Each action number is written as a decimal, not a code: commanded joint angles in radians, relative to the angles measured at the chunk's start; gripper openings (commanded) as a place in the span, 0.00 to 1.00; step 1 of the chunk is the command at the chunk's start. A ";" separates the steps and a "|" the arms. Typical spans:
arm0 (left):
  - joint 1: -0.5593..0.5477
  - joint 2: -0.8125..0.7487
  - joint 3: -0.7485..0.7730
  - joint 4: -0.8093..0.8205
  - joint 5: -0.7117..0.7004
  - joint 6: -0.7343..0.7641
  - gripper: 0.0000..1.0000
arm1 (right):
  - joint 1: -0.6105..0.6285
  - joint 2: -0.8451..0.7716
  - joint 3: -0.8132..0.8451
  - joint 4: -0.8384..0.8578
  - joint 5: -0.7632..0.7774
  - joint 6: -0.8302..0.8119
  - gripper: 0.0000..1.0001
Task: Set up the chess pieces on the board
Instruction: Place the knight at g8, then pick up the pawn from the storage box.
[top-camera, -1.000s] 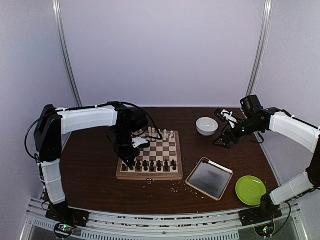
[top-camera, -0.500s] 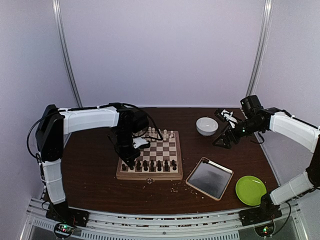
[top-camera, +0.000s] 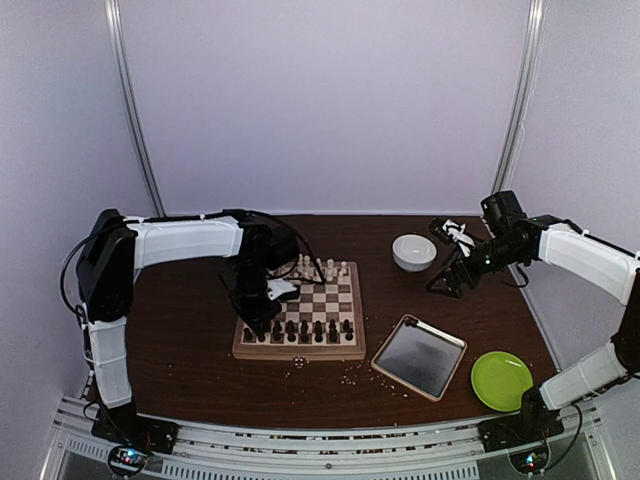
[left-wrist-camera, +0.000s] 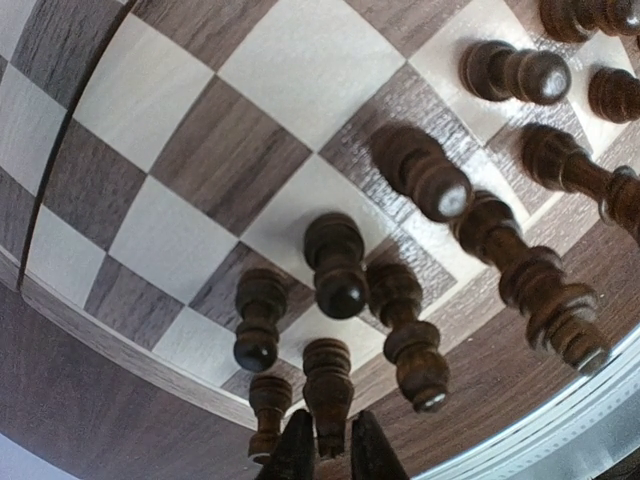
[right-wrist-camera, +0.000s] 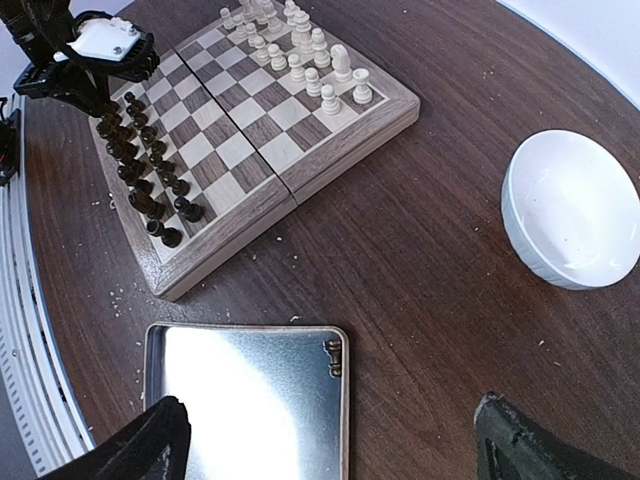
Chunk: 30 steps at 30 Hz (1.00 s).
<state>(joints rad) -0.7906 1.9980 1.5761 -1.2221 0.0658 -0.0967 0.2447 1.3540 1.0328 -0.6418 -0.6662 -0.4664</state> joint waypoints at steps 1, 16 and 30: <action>0.004 -0.004 0.005 0.019 -0.006 -0.006 0.16 | -0.009 0.004 0.010 -0.015 -0.019 -0.009 1.00; 0.004 -0.175 0.133 -0.065 -0.066 -0.011 0.24 | -0.012 -0.068 0.157 -0.089 0.177 0.050 1.00; 0.002 -0.434 -0.121 0.810 0.108 -0.129 0.30 | 0.022 -0.043 0.078 -0.144 0.136 -0.087 0.49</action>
<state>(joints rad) -0.7906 1.5776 1.5688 -0.7784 0.0906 -0.1337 0.2356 1.2942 1.2152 -0.7898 -0.5453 -0.5148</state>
